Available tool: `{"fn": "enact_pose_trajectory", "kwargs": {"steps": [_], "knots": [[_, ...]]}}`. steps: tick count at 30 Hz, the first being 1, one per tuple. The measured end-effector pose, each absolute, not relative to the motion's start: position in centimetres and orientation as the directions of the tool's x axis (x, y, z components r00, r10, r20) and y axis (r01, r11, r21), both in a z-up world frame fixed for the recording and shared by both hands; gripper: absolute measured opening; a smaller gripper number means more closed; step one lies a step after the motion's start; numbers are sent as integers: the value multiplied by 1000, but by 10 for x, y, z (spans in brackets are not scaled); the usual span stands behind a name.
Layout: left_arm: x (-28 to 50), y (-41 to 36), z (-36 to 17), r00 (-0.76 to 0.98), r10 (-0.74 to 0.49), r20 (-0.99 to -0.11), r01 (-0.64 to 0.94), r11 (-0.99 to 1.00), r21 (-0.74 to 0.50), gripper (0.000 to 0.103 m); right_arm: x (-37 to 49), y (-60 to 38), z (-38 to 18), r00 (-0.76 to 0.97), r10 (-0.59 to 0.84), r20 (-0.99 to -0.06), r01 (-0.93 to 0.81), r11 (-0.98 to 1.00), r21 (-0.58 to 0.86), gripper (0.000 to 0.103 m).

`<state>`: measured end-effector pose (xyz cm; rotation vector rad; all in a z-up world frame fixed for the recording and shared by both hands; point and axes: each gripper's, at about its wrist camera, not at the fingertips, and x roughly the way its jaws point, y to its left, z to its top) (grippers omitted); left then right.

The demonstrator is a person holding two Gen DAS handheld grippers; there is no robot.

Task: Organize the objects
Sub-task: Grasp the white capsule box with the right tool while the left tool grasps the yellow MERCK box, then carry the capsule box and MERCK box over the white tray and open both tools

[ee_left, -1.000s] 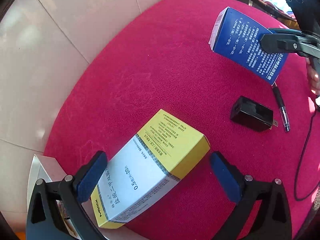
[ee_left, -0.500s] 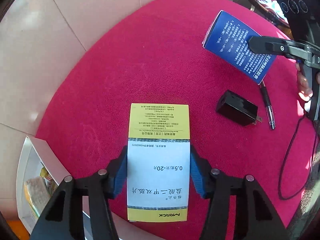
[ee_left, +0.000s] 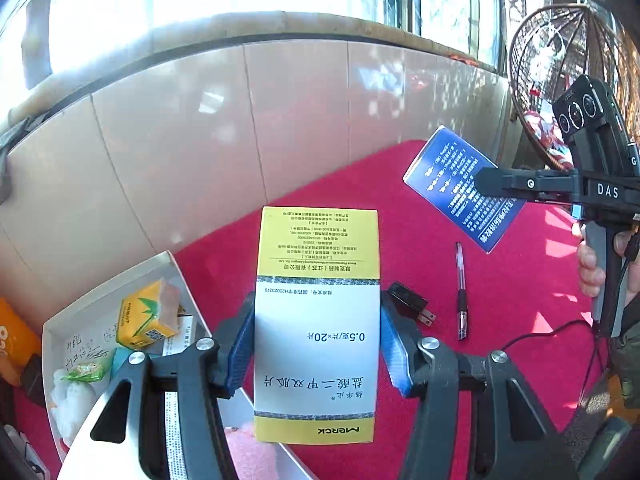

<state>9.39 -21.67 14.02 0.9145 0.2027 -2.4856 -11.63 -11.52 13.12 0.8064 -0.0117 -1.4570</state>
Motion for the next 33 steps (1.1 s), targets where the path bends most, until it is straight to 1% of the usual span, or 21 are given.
{"fn": "enact_pose_trajectory", "kwargs": {"steps": [1,3,6,9,13,15,18,23,28,33], "knots": [[102,-242,146,-661,-414,-625,515,-857,23,56,-107,-119,136,173,-870,-462,874,-81,480,50],[130,-260,155,-646,-476,-597,584,-812,15,56,-86,-131,143,202,-860,-469,882,-49,469,50],[171,-293,151,-598,-560,-573,691,-723,-15,56,-51,-149,152,245,-844,-477,890,1,455,50],[211,-311,156,-539,-639,-549,771,-637,-16,56,-17,-167,154,278,-826,-490,896,39,442,50],[249,-317,157,-461,-719,-520,846,-533,-13,56,22,-197,150,280,-796,-536,908,39,416,50],[260,-324,152,-450,-729,-515,864,-501,-44,56,42,-219,147,282,-777,-563,914,39,404,50],[255,-347,142,-442,-719,-537,874,-479,-78,56,67,-255,140,283,-747,-601,920,35,390,50],[257,-377,124,-372,-733,-569,916,-391,-94,56,98,-312,123,231,-719,-655,939,-12,343,50],[266,-388,111,-331,-742,-583,936,-337,-103,57,101,-332,103,206,-701,-682,940,-52,338,50],[269,-389,108,-305,-758,-576,944,-321,-76,57,103,-335,98,204,-704,-680,942,-49,333,50]]}}
